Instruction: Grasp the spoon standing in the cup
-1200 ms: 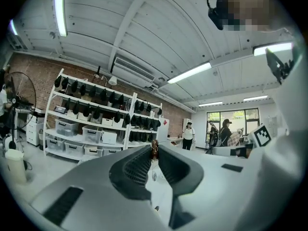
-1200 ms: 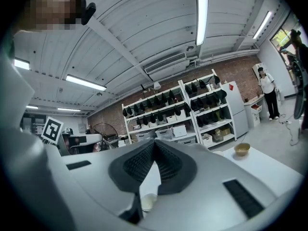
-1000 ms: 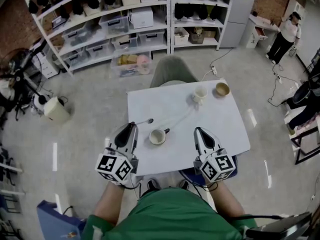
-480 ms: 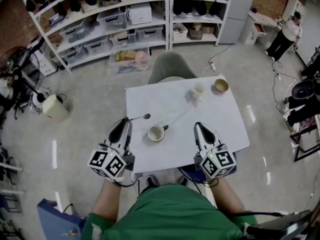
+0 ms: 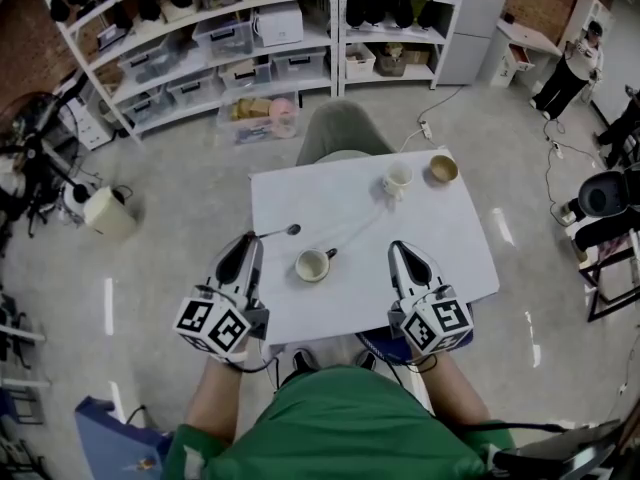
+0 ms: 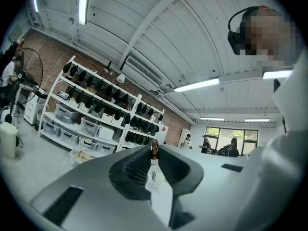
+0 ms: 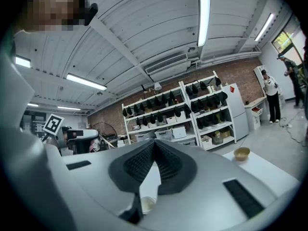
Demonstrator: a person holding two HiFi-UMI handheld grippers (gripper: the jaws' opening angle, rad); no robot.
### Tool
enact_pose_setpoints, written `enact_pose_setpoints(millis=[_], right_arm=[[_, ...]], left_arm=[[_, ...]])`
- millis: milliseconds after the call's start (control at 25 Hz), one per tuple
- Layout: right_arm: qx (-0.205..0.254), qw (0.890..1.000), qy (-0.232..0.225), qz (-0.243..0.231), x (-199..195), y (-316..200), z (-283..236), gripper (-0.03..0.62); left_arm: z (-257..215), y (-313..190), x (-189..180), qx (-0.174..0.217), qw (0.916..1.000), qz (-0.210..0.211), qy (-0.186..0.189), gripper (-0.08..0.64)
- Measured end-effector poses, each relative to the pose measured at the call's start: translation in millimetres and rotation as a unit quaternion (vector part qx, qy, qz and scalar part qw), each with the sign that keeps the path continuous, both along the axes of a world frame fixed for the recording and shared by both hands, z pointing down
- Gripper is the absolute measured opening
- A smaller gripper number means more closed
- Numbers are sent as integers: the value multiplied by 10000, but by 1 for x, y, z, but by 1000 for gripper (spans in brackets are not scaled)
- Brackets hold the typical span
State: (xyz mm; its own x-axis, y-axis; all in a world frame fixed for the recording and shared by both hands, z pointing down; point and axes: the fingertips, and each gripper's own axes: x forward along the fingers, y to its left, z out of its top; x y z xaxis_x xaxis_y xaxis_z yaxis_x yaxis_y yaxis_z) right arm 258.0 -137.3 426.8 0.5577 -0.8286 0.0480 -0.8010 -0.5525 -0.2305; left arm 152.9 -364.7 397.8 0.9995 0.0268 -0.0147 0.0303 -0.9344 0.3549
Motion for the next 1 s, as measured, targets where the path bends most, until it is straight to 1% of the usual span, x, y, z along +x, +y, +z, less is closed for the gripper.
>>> enact_pose_setpoints(millis=[640,1000], right_arm=[[-72,9999,7,82,2,2,11,21],[-83,9999,-6,97,-1,3,6,21]], left_arm=[[16,-1,1,-85,9999,1,-100,60],[12,-1,-1,-132,9998,3,-119,60]])
